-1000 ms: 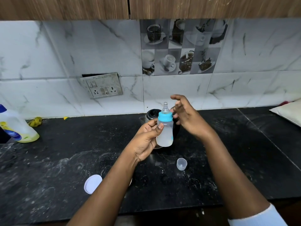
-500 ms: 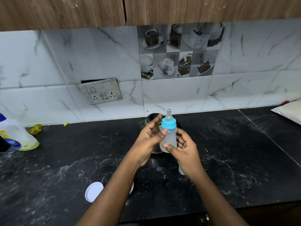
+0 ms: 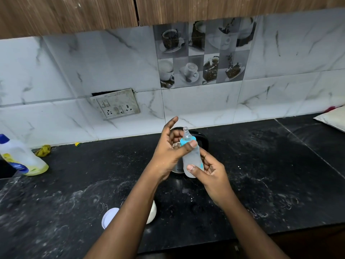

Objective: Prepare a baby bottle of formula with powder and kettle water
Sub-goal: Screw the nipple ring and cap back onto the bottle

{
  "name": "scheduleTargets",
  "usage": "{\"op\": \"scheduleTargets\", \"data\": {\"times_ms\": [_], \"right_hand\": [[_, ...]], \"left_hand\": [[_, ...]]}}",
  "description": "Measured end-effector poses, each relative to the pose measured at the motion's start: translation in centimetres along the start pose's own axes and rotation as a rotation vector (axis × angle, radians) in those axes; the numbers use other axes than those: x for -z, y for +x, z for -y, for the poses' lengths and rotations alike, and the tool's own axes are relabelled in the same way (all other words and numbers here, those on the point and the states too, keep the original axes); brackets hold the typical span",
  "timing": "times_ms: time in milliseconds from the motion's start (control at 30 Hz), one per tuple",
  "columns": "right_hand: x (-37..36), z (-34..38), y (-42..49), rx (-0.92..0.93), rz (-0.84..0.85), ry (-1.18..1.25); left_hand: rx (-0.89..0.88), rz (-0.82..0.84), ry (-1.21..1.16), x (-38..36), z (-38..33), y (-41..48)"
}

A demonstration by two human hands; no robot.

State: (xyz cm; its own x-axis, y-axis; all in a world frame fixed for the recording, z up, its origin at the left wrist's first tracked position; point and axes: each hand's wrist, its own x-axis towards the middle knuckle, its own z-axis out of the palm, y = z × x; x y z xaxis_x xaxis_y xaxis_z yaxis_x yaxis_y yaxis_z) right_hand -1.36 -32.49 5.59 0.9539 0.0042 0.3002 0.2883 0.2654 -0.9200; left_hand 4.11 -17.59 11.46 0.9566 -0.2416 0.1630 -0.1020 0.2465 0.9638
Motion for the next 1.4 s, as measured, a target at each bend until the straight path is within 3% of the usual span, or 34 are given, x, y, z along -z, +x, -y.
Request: {"op": "scheduleTargets", "data": {"times_ms": [167, 300, 500, 600, 700, 800, 867, 1000, 1133, 1300, 1400], "right_hand": [[0.2, 0.0, -0.1, 0.002, 0.021, 0.013], [0.2, -0.3, -0.1, 0.002, 0.026, 0.048], [0.3, -1.3, -0.5, -0.190, 0.006, 0.472], [-0.2, -1.8, -0.7, -0.108, -0.107, 0.267], [-1.0, -2.4, -0.8, 0.013, -0.208, 0.043], [-2.0, -2.9, -1.2, 0.057, -0.272, -0.028], [-2.3, -3.1, -1.5, 0.067, -0.343, -0.050], [-2.4, -3.2, -1.3, -0.108, -0.397, 0.200], [-1.7, -2.7, -0.9, -0.405, -0.252, 0.561], [-2.4, -3.1, -0.6, -0.228, -0.453, 0.613], [-2.6, -3.4, -0.5, -0.292, -0.559, 0.500]], "left_hand": [[0.066, 0.125, -0.142, 0.6, -0.1, -0.1], [0.044, 0.024, -0.053, -0.4, -0.3, -0.1], [0.082, 0.159, -0.091, 0.1, -0.4, 0.2], [0.099, 0.224, -0.080, 0.2, -0.4, 0.3], [0.129, 0.140, -0.096, -1.6, 0.0, 0.1], [0.127, 0.015, -0.140, -3.1, 0.8, 0.2], [0.140, 0.052, -0.170, -3.4, 1.1, 0.3], [0.154, 0.218, -0.175, -2.7, 1.3, 0.2], [0.113, 0.306, -0.146, -2.4, 1.7, 0.1], [0.045, 0.183, -0.109, -3.7, 2.4, -0.2], [0.021, 0.221, -0.070, -4.2, 2.7, -0.4]]}}
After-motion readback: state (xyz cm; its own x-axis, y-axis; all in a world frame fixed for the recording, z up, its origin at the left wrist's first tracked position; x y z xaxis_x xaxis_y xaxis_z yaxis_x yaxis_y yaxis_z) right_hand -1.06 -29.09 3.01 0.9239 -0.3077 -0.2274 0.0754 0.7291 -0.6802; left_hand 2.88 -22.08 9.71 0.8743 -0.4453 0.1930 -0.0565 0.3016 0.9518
